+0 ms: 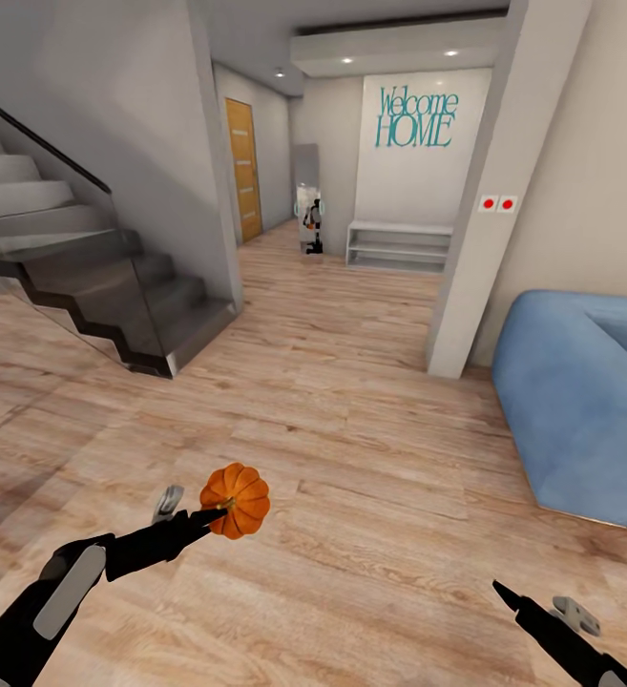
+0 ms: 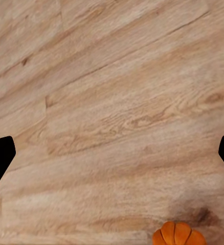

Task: Place each of the two pumpkins and all three candles from the living room inside a cabinet in the living room (use any cabinet), then make sure every cabinet is closed, and position the cauldron so it is next to a table in the living room.

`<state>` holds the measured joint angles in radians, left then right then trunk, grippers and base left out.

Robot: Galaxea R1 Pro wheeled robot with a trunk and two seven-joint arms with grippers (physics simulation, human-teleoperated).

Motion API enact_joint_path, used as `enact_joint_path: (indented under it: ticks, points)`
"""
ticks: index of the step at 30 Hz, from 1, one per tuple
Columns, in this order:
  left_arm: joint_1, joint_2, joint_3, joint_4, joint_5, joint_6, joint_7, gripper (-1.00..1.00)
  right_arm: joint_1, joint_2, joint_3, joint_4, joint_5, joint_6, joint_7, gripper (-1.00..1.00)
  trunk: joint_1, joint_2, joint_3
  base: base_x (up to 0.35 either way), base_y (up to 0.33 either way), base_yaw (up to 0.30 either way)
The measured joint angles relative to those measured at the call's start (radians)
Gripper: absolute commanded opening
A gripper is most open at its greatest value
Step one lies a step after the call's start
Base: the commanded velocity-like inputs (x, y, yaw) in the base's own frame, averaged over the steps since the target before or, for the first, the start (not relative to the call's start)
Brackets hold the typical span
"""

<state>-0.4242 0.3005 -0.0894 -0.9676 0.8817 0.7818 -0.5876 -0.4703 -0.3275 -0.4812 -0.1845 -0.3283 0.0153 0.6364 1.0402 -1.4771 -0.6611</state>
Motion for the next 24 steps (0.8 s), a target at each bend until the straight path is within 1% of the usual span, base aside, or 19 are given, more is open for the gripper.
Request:
enact_joint_path:
  ticks: [6, 7, 9, 10, 12, 14, 16, 24]
  points:
    - [0.0, 0.001, 0.001, -0.001, 0.002, 0.002, -0.001, -1.0, 0.0, 0.001, 0.004, -0.011, 0.001, 0.003, 0.003, 1.0, 0.023, -0.042, -0.019, 0.0, 0.0, 0.0]
    - [0.0, 0.001, 0.0, -0.001, 0.007, 0.005, -0.001, -1.0, 0.0, 0.001, 0.005, -0.011, 0.002, 0.005, 0.003, 1.0, 0.027, -0.049, -0.022, 0.0, 0.0, 0.0]
    - [0.0, 0.001, -0.001, -0.033, 0.043, 0.051, -0.002, -1.0, 0.0, 0.001, 0.008, -0.011, 0.003, 0.01, 0.003, 1.0, 0.034, -0.063, -0.028, 0.0, 0.0, 0.0]
    - [0.0, 0.001, -0.001, -0.051, 0.048, 0.071, 0.0, -1.0, 0.0, 0.001, 0.008, -0.011, 0.003, 0.011, 0.002, 1.0, 0.038, -0.07, -0.031, 0.0, 0.0, 0.0]
    - [0.0, 0.002, -0.002, -0.071, 0.047, 0.091, 0.001, -1.0, 0.0, 0.001, 0.008, -0.01, 0.003, 0.01, 0.003, 1.0, 0.046, -0.084, -0.038, 0.0, 0.0, 0.0]
    - [0.0, 0.004, -0.001, -0.086, 0.057, 0.109, 0.002, -1.0, 0.0, 0.001, 0.007, -0.008, 0.003, 0.007, 0.007, 1.0, 0.054, -0.098, -0.044, 0.0, 0.0, 0.0]
    - [0.0, 0.005, -0.001, -0.089, 0.052, 0.111, 0.003, -1.0, 0.0, 0.001, 0.006, -0.005, 0.003, 0.004, 0.009, 1.0, 0.061, -0.112, -0.05, 0.0, 0.0, 0.0]
    - [0.0, 0.008, 0.001, -0.097, 0.055, 0.121, 0.003, -1.0, 0.0, 0.001, 0.006, 0.0, 0.004, -0.004, 0.01, 1.0, 0.092, -0.168, -0.075, 0.0, 0.0, 0.0]
